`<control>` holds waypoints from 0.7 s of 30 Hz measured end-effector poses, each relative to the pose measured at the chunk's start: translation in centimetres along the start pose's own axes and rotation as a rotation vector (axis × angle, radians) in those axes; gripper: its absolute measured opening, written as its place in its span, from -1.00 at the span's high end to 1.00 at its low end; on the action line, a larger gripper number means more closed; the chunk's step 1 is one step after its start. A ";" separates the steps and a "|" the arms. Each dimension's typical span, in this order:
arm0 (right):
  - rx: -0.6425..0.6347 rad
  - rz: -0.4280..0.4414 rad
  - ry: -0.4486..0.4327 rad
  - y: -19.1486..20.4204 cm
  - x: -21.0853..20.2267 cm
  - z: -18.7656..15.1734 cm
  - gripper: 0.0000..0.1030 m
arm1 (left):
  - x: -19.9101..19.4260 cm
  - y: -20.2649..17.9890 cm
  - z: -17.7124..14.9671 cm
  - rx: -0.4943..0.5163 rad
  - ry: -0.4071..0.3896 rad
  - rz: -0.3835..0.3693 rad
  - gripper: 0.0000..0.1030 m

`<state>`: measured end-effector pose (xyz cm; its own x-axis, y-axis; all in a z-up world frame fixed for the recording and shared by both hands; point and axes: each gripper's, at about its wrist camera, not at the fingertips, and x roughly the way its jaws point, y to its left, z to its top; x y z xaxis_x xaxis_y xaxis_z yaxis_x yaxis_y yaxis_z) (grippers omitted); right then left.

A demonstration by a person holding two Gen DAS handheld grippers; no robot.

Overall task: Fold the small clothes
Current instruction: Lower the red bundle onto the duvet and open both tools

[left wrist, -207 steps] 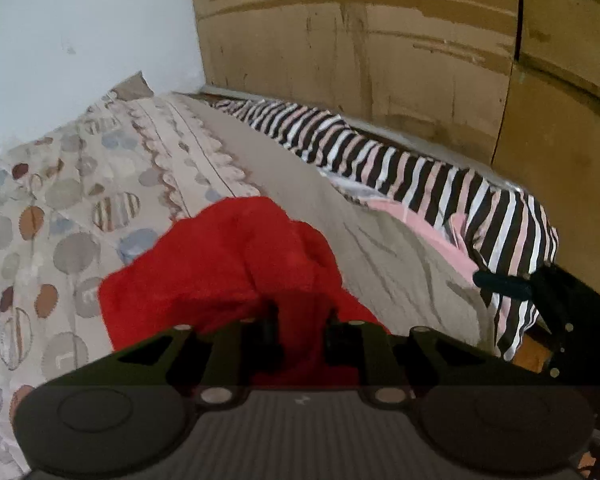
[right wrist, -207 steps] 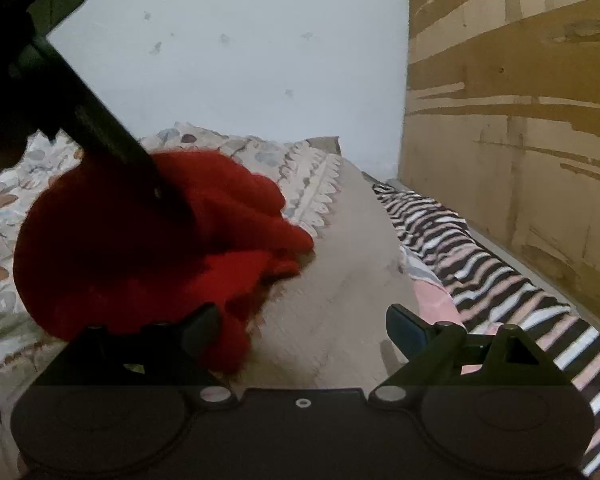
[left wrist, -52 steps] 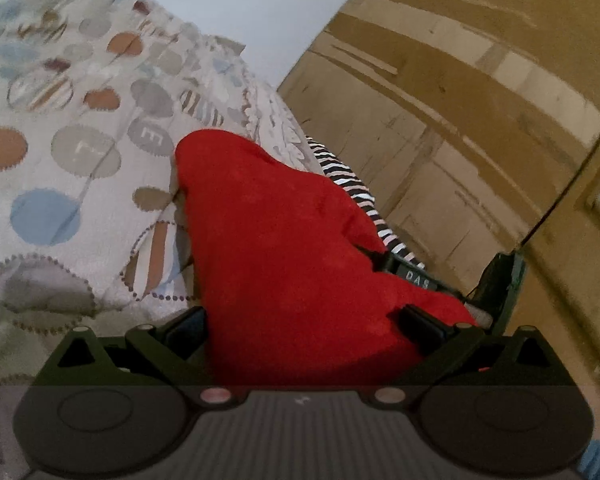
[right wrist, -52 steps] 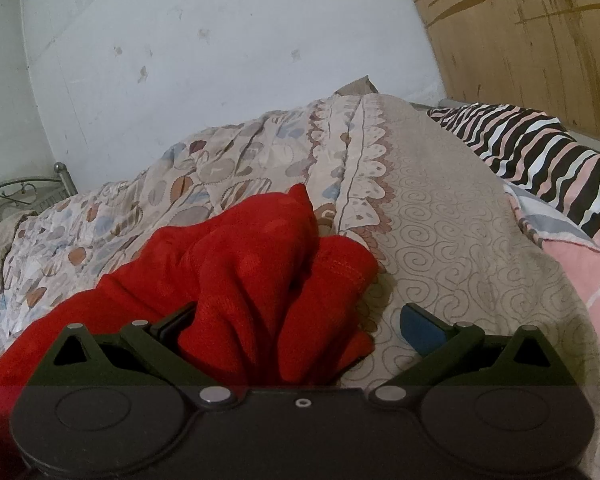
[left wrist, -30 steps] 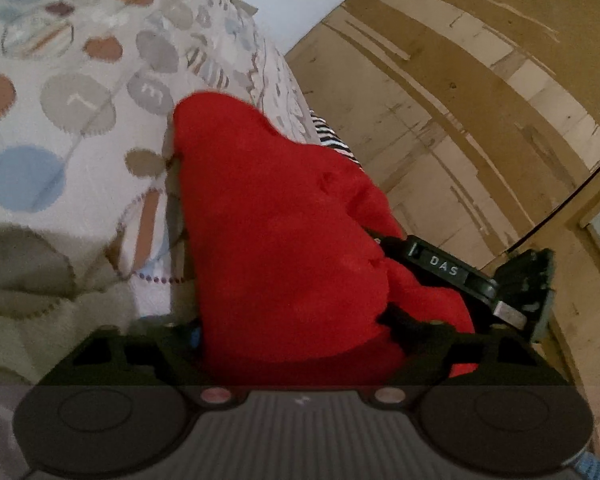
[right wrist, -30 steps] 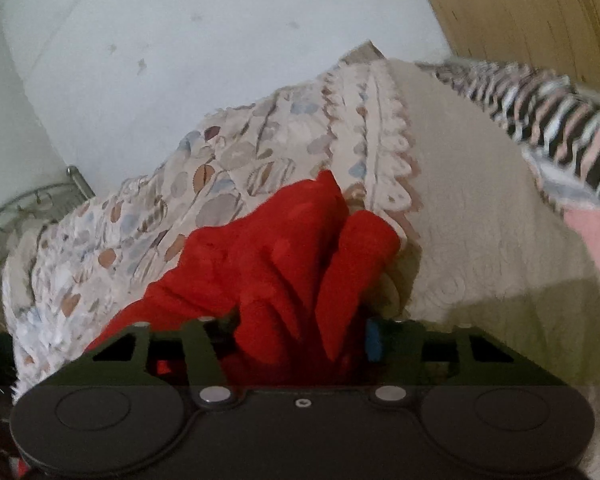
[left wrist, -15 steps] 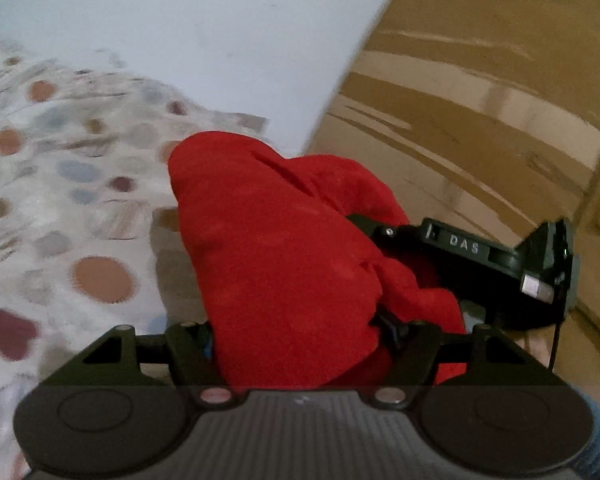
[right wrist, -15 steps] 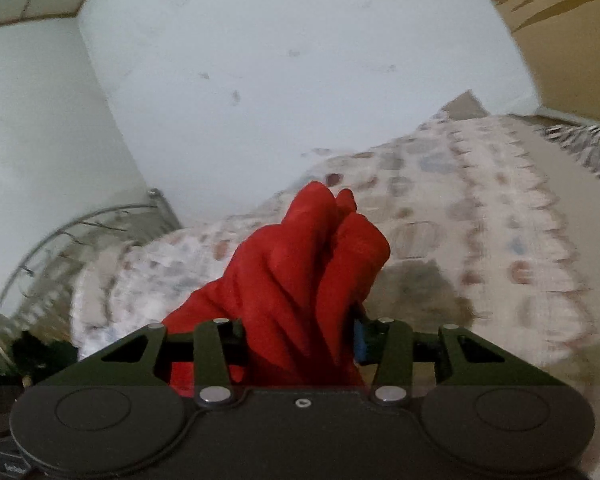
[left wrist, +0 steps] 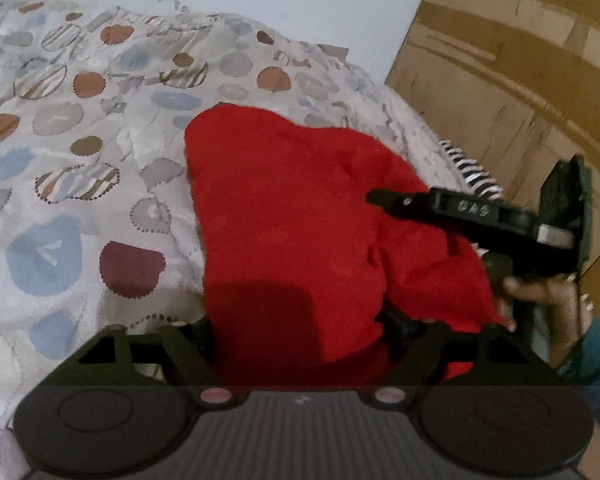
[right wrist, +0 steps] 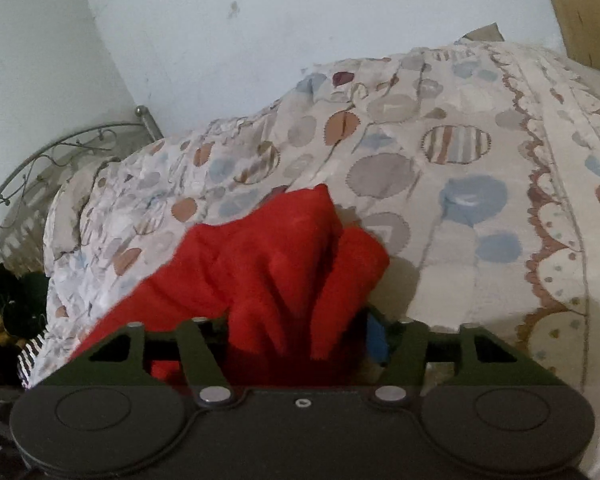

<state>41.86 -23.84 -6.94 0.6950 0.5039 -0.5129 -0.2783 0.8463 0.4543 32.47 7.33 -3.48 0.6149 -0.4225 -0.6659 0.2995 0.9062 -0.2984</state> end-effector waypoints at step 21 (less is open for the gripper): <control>-0.029 -0.063 -0.195 4.4 -9.2 -1.4 -0.86 | -7.5 -5.7 -0.6 0.212 -0.320 0.300 -0.99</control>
<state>33.27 -24.51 -1.23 0.8259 0.4090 -0.3881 -0.2468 0.8812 0.4033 25.75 5.36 2.82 0.8805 -0.1567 -0.4473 0.1962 0.9796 0.0430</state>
